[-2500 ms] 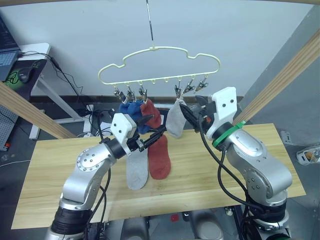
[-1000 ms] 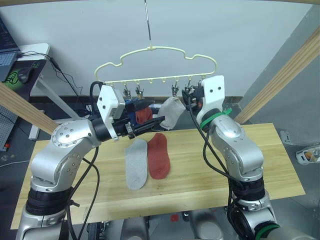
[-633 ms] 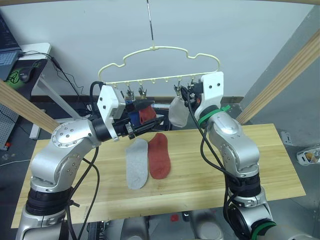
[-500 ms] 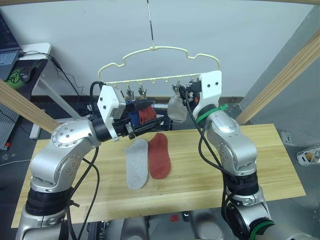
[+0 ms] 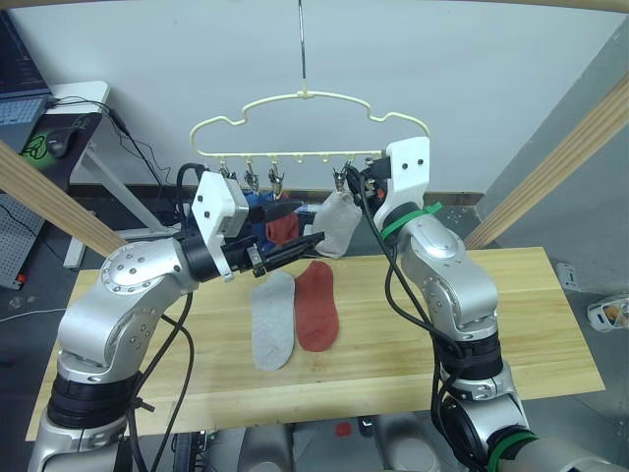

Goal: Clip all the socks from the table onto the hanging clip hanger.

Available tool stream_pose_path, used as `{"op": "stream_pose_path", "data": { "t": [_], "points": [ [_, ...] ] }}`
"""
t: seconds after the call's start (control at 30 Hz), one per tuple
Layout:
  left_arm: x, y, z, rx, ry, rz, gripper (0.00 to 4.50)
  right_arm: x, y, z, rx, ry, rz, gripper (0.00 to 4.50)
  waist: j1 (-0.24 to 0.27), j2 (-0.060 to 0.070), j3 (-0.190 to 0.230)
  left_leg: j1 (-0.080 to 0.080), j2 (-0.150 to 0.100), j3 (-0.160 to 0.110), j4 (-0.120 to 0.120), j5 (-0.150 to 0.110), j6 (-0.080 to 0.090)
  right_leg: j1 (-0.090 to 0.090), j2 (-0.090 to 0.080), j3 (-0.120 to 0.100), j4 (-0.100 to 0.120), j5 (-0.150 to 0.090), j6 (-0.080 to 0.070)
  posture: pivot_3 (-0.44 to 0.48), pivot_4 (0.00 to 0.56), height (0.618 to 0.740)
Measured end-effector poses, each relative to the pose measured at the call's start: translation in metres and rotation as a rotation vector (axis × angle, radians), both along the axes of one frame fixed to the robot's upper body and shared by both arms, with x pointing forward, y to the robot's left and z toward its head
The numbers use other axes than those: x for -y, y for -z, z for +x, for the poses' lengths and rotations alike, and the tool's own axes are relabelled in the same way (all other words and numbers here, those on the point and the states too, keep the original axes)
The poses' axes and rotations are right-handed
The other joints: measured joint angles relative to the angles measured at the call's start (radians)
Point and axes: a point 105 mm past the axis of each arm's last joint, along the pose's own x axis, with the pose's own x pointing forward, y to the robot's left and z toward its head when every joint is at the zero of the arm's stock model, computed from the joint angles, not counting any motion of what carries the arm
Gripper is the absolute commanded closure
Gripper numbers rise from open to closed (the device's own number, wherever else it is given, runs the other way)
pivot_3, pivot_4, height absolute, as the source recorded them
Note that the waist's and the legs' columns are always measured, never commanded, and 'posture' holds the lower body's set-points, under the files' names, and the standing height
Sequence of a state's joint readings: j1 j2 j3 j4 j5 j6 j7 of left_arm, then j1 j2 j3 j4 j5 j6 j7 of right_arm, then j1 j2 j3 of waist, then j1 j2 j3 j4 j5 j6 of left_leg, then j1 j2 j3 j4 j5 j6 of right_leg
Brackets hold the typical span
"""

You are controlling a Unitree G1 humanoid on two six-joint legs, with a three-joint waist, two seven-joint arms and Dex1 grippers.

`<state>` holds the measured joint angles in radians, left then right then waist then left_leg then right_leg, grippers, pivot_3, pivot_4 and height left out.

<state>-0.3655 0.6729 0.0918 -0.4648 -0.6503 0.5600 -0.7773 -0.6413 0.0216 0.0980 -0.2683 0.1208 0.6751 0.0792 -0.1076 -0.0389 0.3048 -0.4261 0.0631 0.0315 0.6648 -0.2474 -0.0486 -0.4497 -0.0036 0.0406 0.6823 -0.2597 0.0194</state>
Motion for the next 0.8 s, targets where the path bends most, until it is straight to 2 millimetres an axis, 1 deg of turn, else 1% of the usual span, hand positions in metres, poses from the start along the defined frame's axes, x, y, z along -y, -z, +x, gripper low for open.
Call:
{"op": "stream_pose_path", "data": {
  "t": [0.07,0.13,0.17,0.23,0.43,0.5,0.57,0.67,0.77,0.8],
  "points": [
    [0.000,0.000,0.000,-0.001,-0.001,0.001,1.29,0.000,0.000,0.000,0.002,-0.001,0.001,3.17,0.000,0.000,0.000,0.000,0.000,0.000,0.000,0.000,0.000,0.000,0.000,0.000,0.000,0.000,0.000,-0.139,0.261,0.740],
    [-0.001,0.001,0.000,-0.004,-0.003,0.001,1.29,0.000,-0.001,0.000,0.005,-0.001,0.001,3.82,0.000,0.000,0.000,0.000,0.000,0.000,0.000,0.000,0.000,0.000,0.000,0.000,0.000,0.000,0.000,-0.138,0.260,0.740],
    [-0.001,0.002,0.000,-0.005,-0.004,0.001,1.29,0.000,-0.001,0.000,0.005,-0.001,0.001,4.07,0.000,0.000,0.000,0.000,0.000,0.000,0.000,0.000,0.000,0.000,0.000,0.000,0.000,0.000,0.000,-0.138,0.260,0.740],
    [-0.002,0.003,0.000,-0.009,-0.011,0.000,1.29,0.000,-0.001,0.000,0.010,0.000,0.002,4.47,0.000,0.000,0.000,0.000,0.000,0.000,0.000,0.000,0.000,0.000,0.000,0.000,0.000,0.000,0.000,-0.137,0.260,0.740],
    [-0.012,0.011,0.005,-0.027,-0.100,-0.003,1.29,0.001,-0.002,0.000,0.011,0.004,0.002,4.49,0.000,0.000,0.000,0.000,0.000,0.000,0.000,0.000,0.000,0.000,0.000,0.000,0.000,0.000,0.000,-0.138,0.262,0.740],
    [-0.019,0.015,0.009,-0.032,-0.162,-0.005,1.29,0.000,-0.002,0.000,0.011,0.003,0.002,4.49,0.000,0.000,0.000,0.000,0.000,0.000,0.000,0.000,0.000,0.000,0.000,0.000,0.000,0.000,0.000,-0.136,0.266,0.740],
    [-0.028,0.025,0.012,-0.048,-0.240,0.008,1.29,0.001,-0.002,0.000,0.011,0.004,0.001,4.49,0.000,0.000,0.000,0.000,0.000,0.000,0.000,0.000,0.000,0.000,0.000,0.000,0.000,0.000,0.000,-0.134,0.268,0.740],
    [-0.044,0.039,0.015,-0.068,-0.368,0.006,0.78,0.001,-0.002,0.000,0.012,0.004,0.001,4.50,0.000,0.000,-0.001,0.000,0.001,0.000,0.000,0.000,0.000,0.000,-0.001,0.000,0.000,0.000,0.000,-0.133,0.273,0.740],
    [-0.059,0.055,0.014,-0.091,-0.506,0.001,0.01,0.001,-0.002,0.000,0.012,0.004,-0.001,4.50,0.000,0.000,-0.001,0.000,0.001,0.000,0.000,0.000,0.000,0.000,-0.002,0.000,0.000,0.000,0.000,-0.132,0.282,0.740],
    [-0.063,0.061,0.013,-0.102,-0.550,-0.001,0.01,0.001,-0.002,0.000,0.012,0.003,-0.001,4.50,0.000,0.000,-0.001,0.000,0.001,0.000,0.000,0.000,0.000,0.000,-0.003,0.000,0.001,0.000,0.000,-0.133,0.285,0.740]
  ]
}}
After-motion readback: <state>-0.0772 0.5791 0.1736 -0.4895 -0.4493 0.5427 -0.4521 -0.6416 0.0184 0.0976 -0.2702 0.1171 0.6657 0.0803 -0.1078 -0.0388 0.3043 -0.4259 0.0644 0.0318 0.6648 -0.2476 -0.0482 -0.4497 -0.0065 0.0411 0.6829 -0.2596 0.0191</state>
